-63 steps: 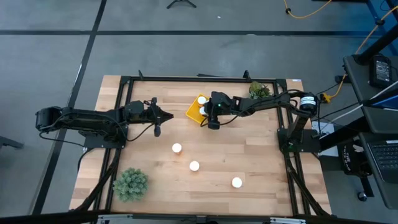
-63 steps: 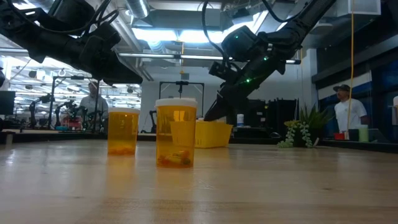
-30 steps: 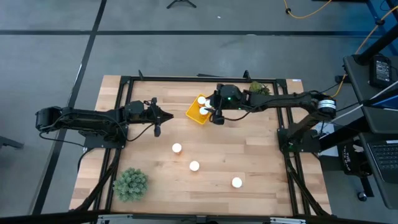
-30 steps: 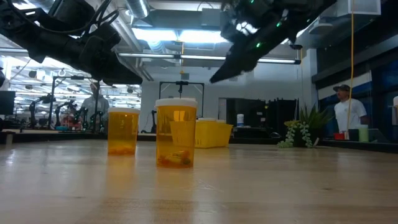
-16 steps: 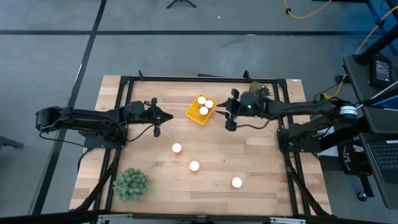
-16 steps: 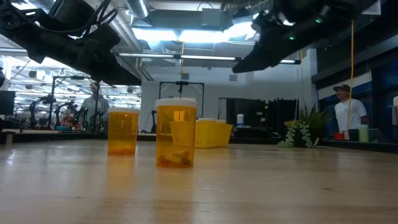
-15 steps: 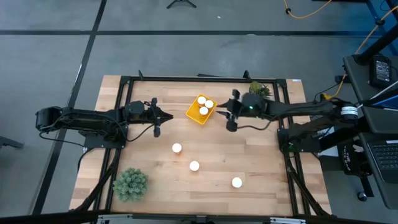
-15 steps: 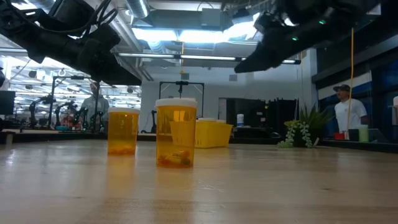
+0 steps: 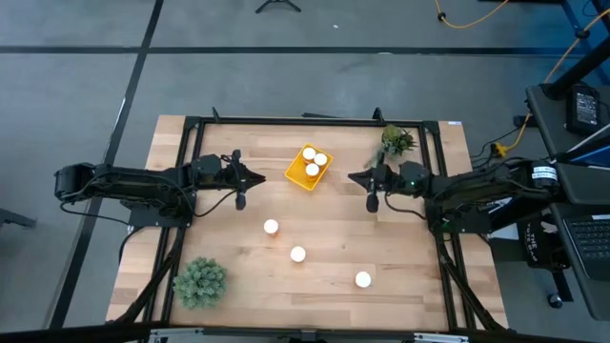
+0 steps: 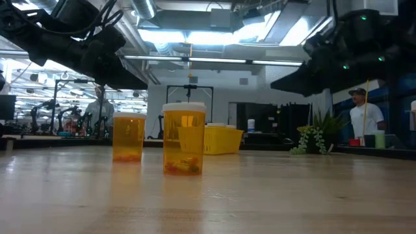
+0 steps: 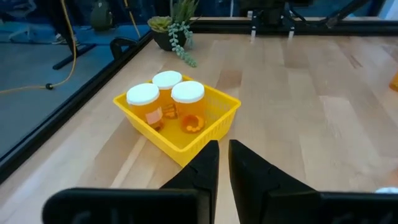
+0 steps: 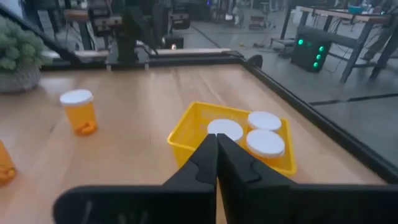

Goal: Pick and place pill bottles into a basket
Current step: Put the top pill bottle into the bin

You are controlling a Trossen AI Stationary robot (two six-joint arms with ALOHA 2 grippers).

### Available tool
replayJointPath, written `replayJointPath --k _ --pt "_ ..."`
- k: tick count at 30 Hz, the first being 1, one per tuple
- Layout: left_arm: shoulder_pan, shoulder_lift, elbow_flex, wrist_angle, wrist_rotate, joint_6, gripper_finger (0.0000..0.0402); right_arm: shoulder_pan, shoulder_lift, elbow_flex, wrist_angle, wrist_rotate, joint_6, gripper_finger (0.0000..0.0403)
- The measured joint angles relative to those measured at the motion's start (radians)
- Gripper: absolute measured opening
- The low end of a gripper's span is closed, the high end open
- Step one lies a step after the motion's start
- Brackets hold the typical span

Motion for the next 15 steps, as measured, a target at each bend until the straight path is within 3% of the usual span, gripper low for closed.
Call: replayJointPath --k 3,9,15 --pt "-0.006 0.000 0.000 -0.021 0.052 0.067 0.0040 0.000 0.006 -0.039 0.064 0.000 0.033 0.0021" --pt "-0.041 0.000 0.000 -0.049 0.258 0.103 0.0080 0.000 0.005 -0.047 0.052 0.000 0.054 0.0032" --pt "-0.090 0.000 0.000 -0.049 0.229 0.024 0.0148 0.000 0.005 -0.047 0.051 0.000 0.057 0.0032"
